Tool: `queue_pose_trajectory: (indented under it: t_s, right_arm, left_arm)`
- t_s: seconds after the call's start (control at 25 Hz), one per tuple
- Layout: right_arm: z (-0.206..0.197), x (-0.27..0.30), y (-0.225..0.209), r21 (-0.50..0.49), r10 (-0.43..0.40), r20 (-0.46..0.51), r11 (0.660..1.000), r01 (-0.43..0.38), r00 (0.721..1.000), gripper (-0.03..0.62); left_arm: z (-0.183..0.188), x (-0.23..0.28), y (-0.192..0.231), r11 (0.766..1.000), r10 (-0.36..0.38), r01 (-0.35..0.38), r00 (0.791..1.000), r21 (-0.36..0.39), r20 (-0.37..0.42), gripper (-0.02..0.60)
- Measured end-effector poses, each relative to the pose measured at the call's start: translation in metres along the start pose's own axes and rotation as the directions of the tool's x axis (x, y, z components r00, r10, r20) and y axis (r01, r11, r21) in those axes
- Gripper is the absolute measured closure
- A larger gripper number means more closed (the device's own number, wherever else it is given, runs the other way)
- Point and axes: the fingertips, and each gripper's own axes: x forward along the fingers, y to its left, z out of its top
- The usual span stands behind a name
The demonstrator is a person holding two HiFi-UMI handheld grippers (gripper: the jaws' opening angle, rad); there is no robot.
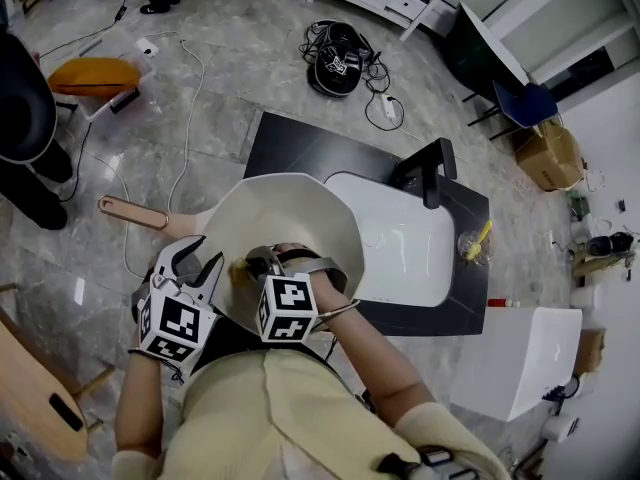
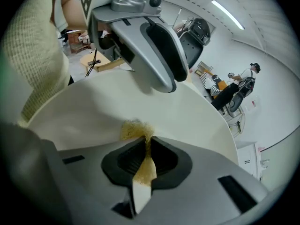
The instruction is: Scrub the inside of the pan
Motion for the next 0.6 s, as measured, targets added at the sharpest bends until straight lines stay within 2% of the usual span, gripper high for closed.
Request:
queue_pose_trajectory:
  t_s: [0.16,0.36,0.6]
  right_arm:
    - [-0.008,-0.005,0.018,-0.048,0.087,-0.05,0.995,-0.09,0.995,0.548]
    - [-0.022,-0.012,0.033,-0.057,0.183,-0.103,0.98,-0.189,0.978,0.548]
    - [-0.042,-0.021,0.043,-0.066,0.242,-0.173,0.964,-0.257,0.955,0.548]
  left_arm:
    - [-0.001,0.001,0.0,1.0,-0.003,0.003,1.0,0.003,-0.002,0.433]
    - [0.0,0.001,-0.001,1.0,-0.003,0.004,1.0,0.017,-0.005,0.433]
    - [-0.001,0.001,-0.002,0.999,0.0,0.001,1.0,0.053,-0.019,0.433]
